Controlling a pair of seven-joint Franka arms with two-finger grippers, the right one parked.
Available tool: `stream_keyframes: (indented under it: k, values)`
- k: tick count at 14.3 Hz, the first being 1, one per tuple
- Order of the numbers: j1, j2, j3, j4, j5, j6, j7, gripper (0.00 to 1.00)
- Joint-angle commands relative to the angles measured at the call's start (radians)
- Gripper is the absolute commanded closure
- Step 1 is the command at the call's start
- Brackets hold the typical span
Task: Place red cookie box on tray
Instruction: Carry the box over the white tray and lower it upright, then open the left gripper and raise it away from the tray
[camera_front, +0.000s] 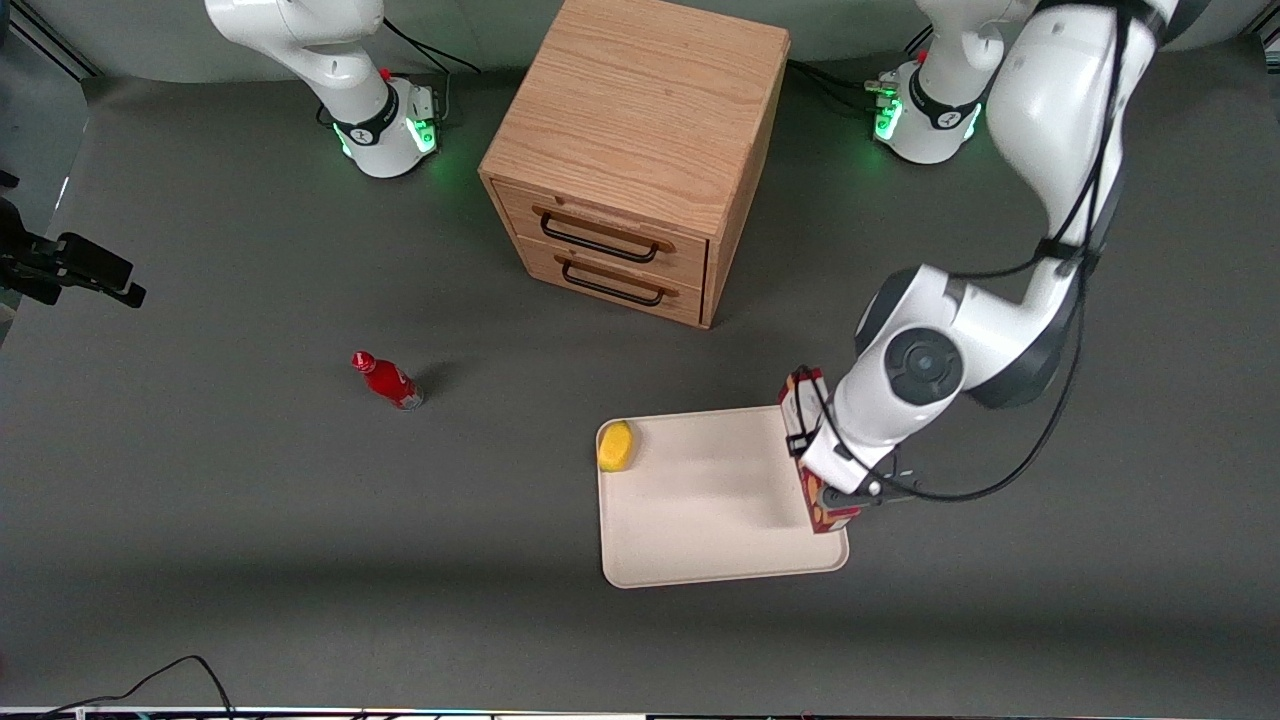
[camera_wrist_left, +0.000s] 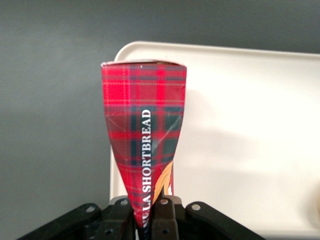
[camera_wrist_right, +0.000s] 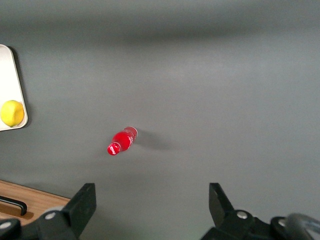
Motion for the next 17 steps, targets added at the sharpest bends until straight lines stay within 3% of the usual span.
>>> stream_keyframes:
  k: [1,2,4,7,8,9,12,17]
  values:
    - [0.006,0.029,-0.008,-0.018,0.111,0.084,-0.052,1.0]
    - [0.006,0.029,-0.006,-0.023,0.131,0.082,-0.055,0.01]
    - [0.009,0.014,-0.006,-0.027,0.136,0.052,-0.061,0.0]
    - [0.021,-0.093,-0.006,-0.027,0.122,-0.136,-0.035,0.0]
    - [0.024,-0.151,-0.006,-0.027,0.097,-0.222,0.014,0.0]
    - [0.032,-0.215,0.001,-0.026,0.02,-0.305,0.093,0.0]
    - [0.033,-0.406,0.127,-0.026,-0.172,-0.532,0.366,0.0]
    - [0.033,-0.665,0.334,-0.087,-0.243,-0.824,0.759,0.0]
